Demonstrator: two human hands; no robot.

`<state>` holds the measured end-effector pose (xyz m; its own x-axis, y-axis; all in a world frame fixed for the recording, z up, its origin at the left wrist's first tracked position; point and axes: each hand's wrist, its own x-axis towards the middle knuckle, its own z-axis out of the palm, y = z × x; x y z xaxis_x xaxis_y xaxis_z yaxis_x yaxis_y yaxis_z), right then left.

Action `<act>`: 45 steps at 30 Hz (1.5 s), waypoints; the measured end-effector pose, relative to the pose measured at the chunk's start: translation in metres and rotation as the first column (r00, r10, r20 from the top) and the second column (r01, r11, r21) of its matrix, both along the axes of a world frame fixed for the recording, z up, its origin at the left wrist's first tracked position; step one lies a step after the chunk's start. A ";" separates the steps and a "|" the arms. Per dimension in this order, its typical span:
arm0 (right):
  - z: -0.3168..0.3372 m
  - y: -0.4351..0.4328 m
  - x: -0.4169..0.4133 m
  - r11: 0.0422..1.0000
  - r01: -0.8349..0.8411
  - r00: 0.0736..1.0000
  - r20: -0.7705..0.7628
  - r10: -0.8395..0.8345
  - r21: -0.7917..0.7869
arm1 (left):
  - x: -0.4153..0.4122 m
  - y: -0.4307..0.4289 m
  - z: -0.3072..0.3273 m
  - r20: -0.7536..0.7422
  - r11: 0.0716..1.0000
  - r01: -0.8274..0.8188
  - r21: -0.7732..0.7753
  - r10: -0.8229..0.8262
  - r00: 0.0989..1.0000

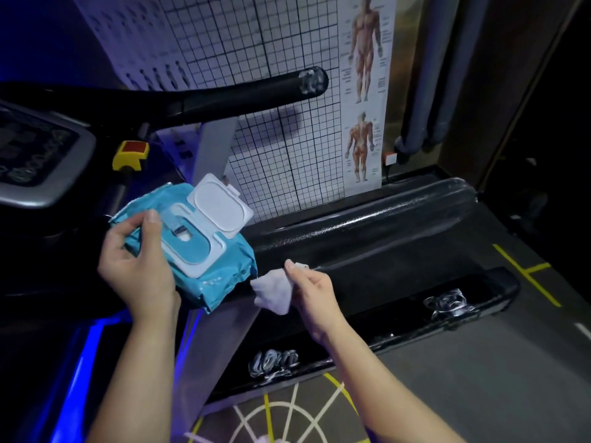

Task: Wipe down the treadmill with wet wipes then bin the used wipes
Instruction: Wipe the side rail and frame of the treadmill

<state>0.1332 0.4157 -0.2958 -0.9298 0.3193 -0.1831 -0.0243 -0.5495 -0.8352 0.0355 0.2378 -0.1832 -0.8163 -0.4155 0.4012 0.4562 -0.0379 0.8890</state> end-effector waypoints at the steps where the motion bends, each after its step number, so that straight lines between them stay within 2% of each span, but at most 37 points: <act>1: -0.001 0.005 0.000 0.999 0.020 1.000 -0.008 -0.020 -0.028 | 0.002 0.002 -0.001 0.009 1.000 0.011 0.018 -0.011 1.000; 5: -0.007 0.024 0.006 0.986 0.074 0.995 -0.059 -0.084 -0.149 | 0.007 0.003 -0.006 0.034 0.998 0.029 0.060 -0.031 0.999; 10: -0.014 0.059 0.016 0.961 0.244 0.966 -0.050 -0.253 -0.133 | 0.010 0.002 -0.007 0.025 0.996 0.030 0.082 -0.032 0.999; 13: -0.011 0.069 0.027 0.939 0.316 0.948 -0.085 -0.307 0.137 | 0.012 0.004 -0.006 0.008 0.997 0.025 0.069 -0.025 1.000; 15: -0.007 0.060 0.033 0.870 0.303 0.953 -0.150 -0.265 0.388 | 0.014 0.007 -0.006 0.002 0.998 0.013 0.067 -0.013 1.000; 16: -0.005 0.054 0.036 0.797 0.295 0.955 -0.179 -0.236 0.527 | 0.014 0.008 -0.006 0.002 0.997 0.008 0.071 -0.009 1.000; 17: -0.010 0.052 0.037 0.674 0.298 0.955 -0.223 -0.197 0.676 | 0.014 0.009 -0.006 0.003 0.997 0.006 0.072 -0.006 1.000; 19: -0.017 0.057 0.039 0.297 0.344 0.939 -0.322 -0.121 0.891 | 0.014 0.007 -0.006 0.009 0.998 -0.001 0.057 0.000 1.000; 20: -0.019 0.063 0.039 0.137 0.367 0.928 -0.352 -0.126 0.920 | 0.014 0.005 -0.006 0.013 0.999 -0.008 0.041 0.007 1.000; 22: -0.016 0.070 0.041 -0.017 0.380 0.912 -0.378 -0.162 0.925 | 0.013 0.001 -0.007 0.020 1.000 -0.021 0.011 0.021 1.000; 24: -0.018 0.077 0.038 -0.229 0.429 0.877 -0.464 -0.128 0.874 | 0.014 -0.001 -0.006 0.020 1.000 -0.030 0.005 0.030 0.999; 25: -0.021 0.083 0.035 -0.272 0.434 0.867 -0.480 -0.133 0.859 | 0.015 -0.001 -0.006 0.020 0.999 -0.036 0.009 0.035 0.999; 27: -0.019 0.089 0.029 -0.214 0.420 0.886 -0.450 -0.114 0.882 | 0.019 -0.002 -0.004 0.018 0.999 -0.046 0.012 0.045 0.999; 28: -0.015 0.090 0.027 -0.224 0.424 0.885 -0.454 -0.101 0.878 | 0.020 -0.002 -0.003 0.015 0.999 -0.050 0.008 0.050 0.999; 29: -0.015 0.088 0.026 -0.140 0.464 0.875 -0.477 -0.083 0.875 | 0.022 -0.003 -0.002 0.011 0.998 -0.056 0.002 0.056 0.998; 30: -0.017 0.083 0.026 -0.164 0.500 0.857 -0.513 -0.051 0.850 | 0.025 -0.003 -0.001 0.005 0.998 -0.064 -0.003 0.064 0.998; 31: -0.017 0.074 0.026 -0.234 0.551 0.825 -0.565 0.005 0.801 | 0.027 -0.004 0.000 -0.002 0.997 -0.072 -0.004 0.072 0.997; 32: -0.023 0.065 0.024 -0.250 0.582 0.810 -0.580 0.092 0.774 | 0.029 -0.005 0.001 -0.006 0.997 -0.077 -0.003 0.077 0.997; 36: -0.024 0.035 0.006 -0.307 0.594 0.804 -0.539 0.252 0.743 | 0.032 -0.011 0.003 -0.016 0.997 -0.081 -0.015 0.081 0.997; 39: -0.017 0.031 -0.016 -0.387 0.667 0.745 -0.562 0.358 0.637 | 0.034 -0.012 0.005 -0.027 0.995 -0.092 -0.039 0.091 0.995; 41: -0.018 0.037 -0.024 -0.386 0.710 0.702 -0.549 0.454 0.589 | 0.037 -0.010 0.005 -0.028 0.994 -0.099 -0.043 0.097 0.995; 45: -0.031 0.069 -0.026 -0.360 0.742 0.629 -0.400 0.667 0.566 | 0.037 -0.011 0.001 -0.014 0.992 -0.108 -0.068 0.107 0.994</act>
<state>0.1073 0.4847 -0.3265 -0.3905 -0.6153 0.6848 -0.6179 0.7266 0.3005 0.0727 0.2270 -0.1820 -0.7644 -0.4717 0.4395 0.4632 0.0725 0.8833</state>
